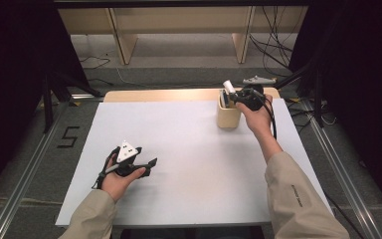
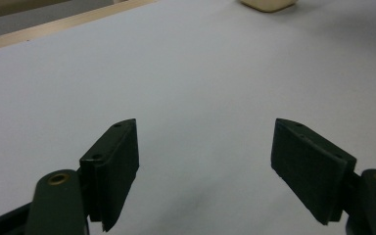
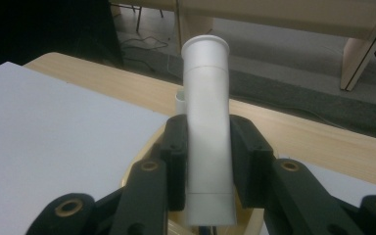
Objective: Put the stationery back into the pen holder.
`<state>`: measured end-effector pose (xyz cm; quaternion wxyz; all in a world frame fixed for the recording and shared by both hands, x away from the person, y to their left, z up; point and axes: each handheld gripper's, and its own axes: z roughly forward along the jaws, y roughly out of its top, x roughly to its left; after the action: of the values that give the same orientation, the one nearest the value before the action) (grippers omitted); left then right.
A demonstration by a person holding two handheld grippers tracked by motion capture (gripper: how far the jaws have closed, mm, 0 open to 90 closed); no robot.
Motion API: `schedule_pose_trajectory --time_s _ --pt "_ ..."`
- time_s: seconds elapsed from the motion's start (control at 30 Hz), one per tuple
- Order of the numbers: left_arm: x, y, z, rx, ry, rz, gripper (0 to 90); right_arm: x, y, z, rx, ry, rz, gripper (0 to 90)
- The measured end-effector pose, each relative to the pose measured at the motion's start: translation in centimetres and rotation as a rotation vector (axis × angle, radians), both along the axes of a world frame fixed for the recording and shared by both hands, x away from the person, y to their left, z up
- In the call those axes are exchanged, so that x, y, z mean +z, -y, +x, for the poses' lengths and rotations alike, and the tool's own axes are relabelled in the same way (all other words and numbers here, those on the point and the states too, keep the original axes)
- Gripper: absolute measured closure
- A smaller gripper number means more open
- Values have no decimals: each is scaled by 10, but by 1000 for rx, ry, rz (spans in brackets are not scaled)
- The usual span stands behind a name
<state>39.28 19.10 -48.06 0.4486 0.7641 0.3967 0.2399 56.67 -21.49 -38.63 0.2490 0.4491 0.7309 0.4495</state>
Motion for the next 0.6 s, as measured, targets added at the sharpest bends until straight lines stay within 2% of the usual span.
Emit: schedule_pose_trajectory --time_s 0.6 --pt "0 0 0 -1 -1 0 259 -6 -3 4 -10 -14 -8 704"
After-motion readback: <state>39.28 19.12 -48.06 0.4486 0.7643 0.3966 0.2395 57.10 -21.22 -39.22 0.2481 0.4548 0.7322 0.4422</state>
